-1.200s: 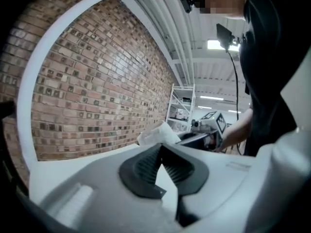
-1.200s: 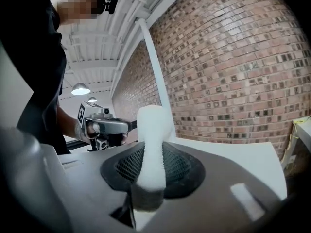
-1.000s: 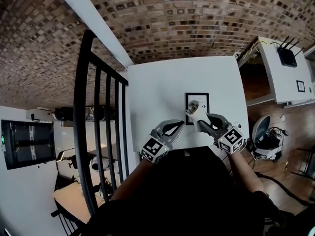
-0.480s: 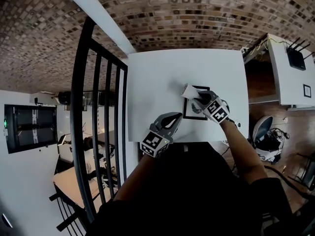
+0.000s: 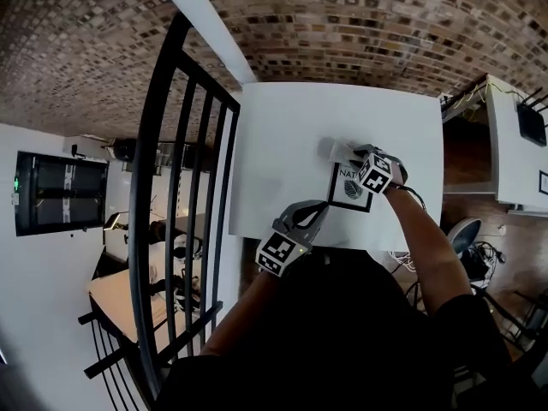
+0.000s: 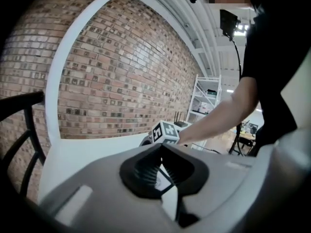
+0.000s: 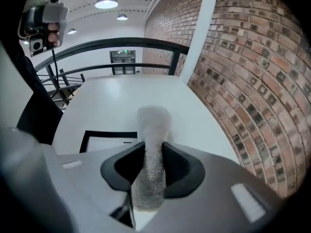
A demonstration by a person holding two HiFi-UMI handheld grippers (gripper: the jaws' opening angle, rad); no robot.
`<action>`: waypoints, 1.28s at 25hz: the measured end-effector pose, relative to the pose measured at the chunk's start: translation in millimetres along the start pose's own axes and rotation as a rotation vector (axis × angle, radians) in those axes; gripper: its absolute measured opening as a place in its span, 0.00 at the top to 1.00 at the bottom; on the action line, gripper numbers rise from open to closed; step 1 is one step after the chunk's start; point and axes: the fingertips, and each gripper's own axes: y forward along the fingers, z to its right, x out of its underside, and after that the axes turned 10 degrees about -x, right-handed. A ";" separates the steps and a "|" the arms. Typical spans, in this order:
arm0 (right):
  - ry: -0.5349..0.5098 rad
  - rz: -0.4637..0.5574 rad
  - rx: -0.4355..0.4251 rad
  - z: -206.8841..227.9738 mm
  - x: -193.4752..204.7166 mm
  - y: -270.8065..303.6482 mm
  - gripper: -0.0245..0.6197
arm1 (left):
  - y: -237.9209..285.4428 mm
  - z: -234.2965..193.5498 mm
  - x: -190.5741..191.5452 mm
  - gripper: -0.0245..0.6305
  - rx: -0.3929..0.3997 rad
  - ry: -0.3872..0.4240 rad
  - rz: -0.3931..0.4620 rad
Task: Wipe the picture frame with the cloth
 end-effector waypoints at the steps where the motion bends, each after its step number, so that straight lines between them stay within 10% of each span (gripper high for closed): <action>1: -0.007 -0.013 -0.003 1.1 -1.3 3.6 0.80 | 2.4 -0.8 1.7 0.96 -0.007 -0.001 -0.006; 32: -0.077 -0.151 -0.386 -167.6 4.0 9.9 0.80 | 46.1 -29.5 18.0 0.96 -0.055 -0.083 -0.173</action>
